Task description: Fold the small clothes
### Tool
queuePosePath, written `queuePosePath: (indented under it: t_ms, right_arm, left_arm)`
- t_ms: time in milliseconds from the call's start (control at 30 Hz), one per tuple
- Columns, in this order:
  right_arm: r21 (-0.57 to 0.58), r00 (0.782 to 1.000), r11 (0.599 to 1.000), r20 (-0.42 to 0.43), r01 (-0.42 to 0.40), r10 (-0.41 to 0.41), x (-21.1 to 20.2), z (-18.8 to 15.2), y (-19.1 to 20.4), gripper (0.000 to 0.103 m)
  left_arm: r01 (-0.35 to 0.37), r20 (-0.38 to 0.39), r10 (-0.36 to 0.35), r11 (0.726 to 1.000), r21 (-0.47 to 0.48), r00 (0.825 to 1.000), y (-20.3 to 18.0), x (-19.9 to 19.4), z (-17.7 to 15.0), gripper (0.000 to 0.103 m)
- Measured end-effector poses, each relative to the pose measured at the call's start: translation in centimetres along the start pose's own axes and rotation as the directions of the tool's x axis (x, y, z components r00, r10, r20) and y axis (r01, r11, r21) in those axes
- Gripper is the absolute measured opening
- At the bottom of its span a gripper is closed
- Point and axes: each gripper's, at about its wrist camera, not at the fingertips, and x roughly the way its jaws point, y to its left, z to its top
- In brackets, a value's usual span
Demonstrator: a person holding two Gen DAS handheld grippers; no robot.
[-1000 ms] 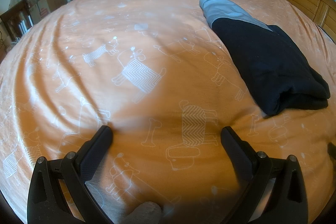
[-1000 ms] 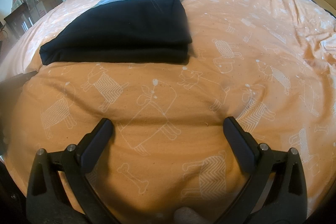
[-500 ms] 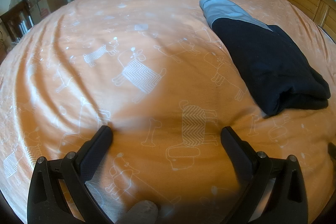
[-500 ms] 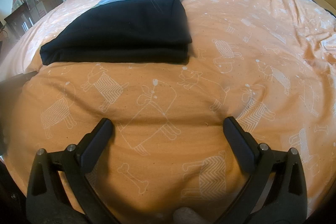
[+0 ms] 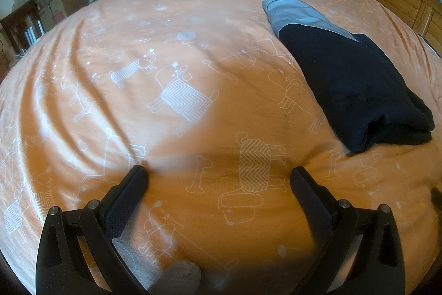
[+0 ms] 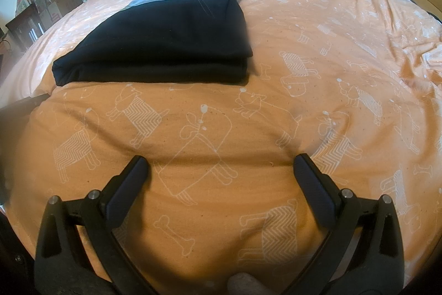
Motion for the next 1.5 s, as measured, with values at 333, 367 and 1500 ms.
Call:
queuePosePath:
  t_ms: [333, 367, 1500]
  right_arm:
    - [0.000, 1.000, 1.000, 0.000, -0.001, 0.001, 0.01, 0.01, -0.01, 0.103]
    - [0.000, 1.000, 1.000, 0.000, -0.001, 0.001, 0.01, 0.00, 0.00, 0.103]
    - [-0.011, 1.000, 1.000, -0.004, 0.016, -0.016, 0.06, -0.03, 0.28, 0.103]
  left_arm:
    - [0.000, 0.003, 0.000, 1.000, -0.001, 1.000, -0.04, -0.05, -0.03, 0.103]
    - [-0.002, 0.004, 0.002, 1.000, -0.001, 1.000, -0.11, -0.08, -0.05, 0.103]
    - [0.026, -0.007, -0.026, 0.999, -0.026, 1.000, 0.24, -0.49, 0.42, 0.103]
